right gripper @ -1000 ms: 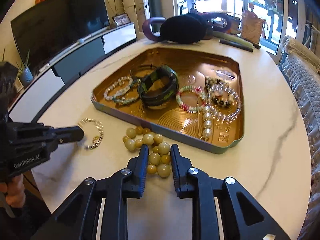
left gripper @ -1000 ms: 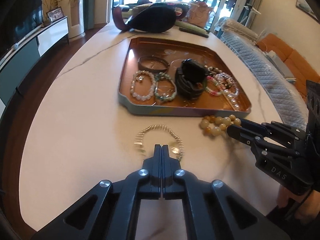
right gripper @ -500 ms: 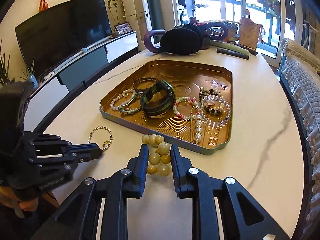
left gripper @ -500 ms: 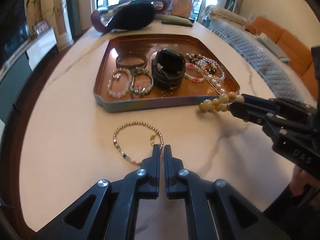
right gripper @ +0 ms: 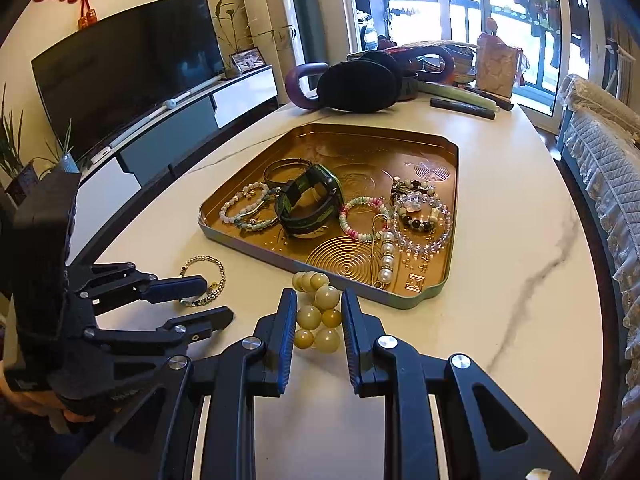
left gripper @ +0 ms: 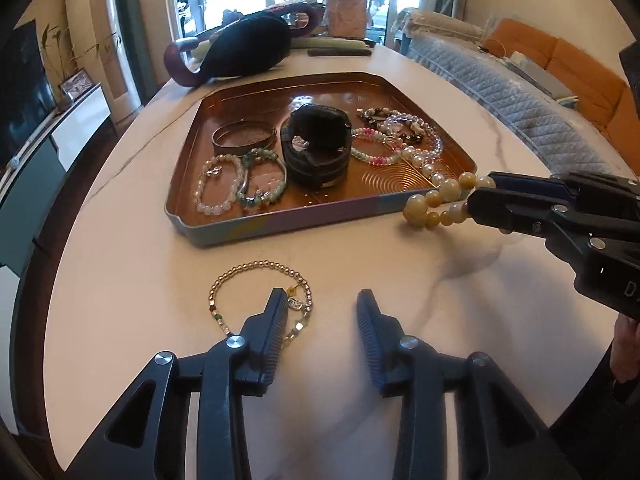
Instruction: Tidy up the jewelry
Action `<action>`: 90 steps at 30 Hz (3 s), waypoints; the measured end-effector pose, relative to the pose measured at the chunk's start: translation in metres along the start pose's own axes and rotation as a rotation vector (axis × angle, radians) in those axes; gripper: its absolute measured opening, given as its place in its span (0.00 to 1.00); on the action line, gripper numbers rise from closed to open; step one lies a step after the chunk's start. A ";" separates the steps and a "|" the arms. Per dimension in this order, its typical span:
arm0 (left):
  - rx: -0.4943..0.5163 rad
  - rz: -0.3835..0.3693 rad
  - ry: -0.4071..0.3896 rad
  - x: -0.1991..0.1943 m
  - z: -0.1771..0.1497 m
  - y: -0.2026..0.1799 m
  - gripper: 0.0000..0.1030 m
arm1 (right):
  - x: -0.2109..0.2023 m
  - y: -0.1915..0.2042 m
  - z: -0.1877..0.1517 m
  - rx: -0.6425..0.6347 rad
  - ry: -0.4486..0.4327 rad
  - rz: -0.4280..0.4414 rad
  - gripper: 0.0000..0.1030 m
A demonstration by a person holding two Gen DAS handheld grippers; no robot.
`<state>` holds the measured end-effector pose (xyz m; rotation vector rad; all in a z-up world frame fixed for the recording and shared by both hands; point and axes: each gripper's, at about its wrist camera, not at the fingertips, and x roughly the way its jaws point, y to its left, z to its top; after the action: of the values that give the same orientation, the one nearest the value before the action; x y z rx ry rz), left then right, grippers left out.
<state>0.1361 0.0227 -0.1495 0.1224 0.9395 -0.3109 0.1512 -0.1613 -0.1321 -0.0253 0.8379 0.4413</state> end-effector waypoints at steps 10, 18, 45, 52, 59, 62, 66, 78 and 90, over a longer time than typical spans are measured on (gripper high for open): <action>-0.111 -0.057 -0.003 -0.011 0.008 0.020 0.03 | -0.012 -0.004 0.005 0.019 -0.039 -0.003 0.00; -0.113 -0.075 -0.063 -0.033 0.016 0.017 0.03 | -0.012 -0.004 0.008 0.022 -0.031 0.011 0.04; -0.077 -0.164 -0.095 -0.056 0.018 -0.002 0.03 | -0.006 0.000 0.005 -0.016 -0.040 -0.040 0.10; -0.074 -0.150 -0.174 -0.080 0.032 -0.005 0.03 | -0.035 0.003 0.025 -0.025 -0.123 -0.031 0.10; -0.038 -0.121 -0.225 -0.094 0.045 -0.012 0.03 | -0.054 0.015 0.044 -0.071 -0.176 -0.006 0.10; -0.030 -0.114 -0.241 -0.097 0.053 -0.011 0.03 | -0.061 0.020 0.052 -0.097 -0.199 -0.004 0.10; -0.033 -0.108 -0.270 -0.103 0.069 -0.004 0.03 | -0.068 0.017 0.064 -0.106 -0.223 -0.005 0.10; -0.075 -0.096 -0.322 -0.084 0.132 0.032 0.03 | -0.055 -0.009 0.111 -0.129 -0.248 -0.026 0.10; -0.132 -0.097 -0.177 0.026 0.165 0.056 0.03 | 0.041 -0.033 0.141 -0.151 -0.117 -0.033 0.10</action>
<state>0.2955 0.0310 -0.0760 -0.0712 0.7888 -0.3423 0.2885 -0.1492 -0.0721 -0.1513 0.6867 0.4701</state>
